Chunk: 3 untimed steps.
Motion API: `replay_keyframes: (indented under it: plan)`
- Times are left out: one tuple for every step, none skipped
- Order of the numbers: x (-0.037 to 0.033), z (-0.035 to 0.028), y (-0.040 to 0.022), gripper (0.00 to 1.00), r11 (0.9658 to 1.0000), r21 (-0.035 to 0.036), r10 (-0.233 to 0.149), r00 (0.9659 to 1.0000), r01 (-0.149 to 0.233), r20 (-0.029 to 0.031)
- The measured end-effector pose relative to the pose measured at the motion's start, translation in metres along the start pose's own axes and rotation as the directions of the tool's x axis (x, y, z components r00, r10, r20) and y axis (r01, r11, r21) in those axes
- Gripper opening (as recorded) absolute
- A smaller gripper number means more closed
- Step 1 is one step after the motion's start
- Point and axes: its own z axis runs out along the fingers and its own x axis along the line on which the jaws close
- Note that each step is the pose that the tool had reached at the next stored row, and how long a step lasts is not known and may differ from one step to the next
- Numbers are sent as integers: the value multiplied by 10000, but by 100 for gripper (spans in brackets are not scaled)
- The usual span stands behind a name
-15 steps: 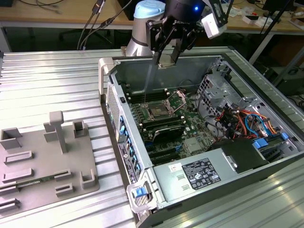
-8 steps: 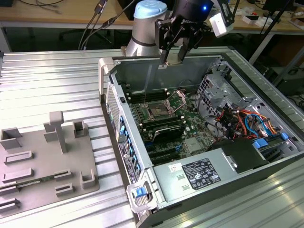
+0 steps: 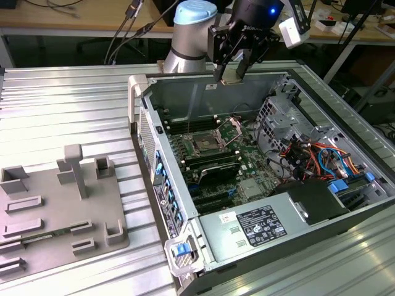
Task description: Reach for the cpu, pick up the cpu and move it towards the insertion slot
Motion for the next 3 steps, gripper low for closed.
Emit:
replay_keyframes:
  plan:
    - [-1, 0, 0, 55, 10000, 0, 0, 10000, 0, 0]
    - [-1, 0, 0, 55, 10000, 1, 0, 10000, 0, 0]
    - [-1, 0, 0, 55, 10000, 0, 0, 10000, 0, 0]
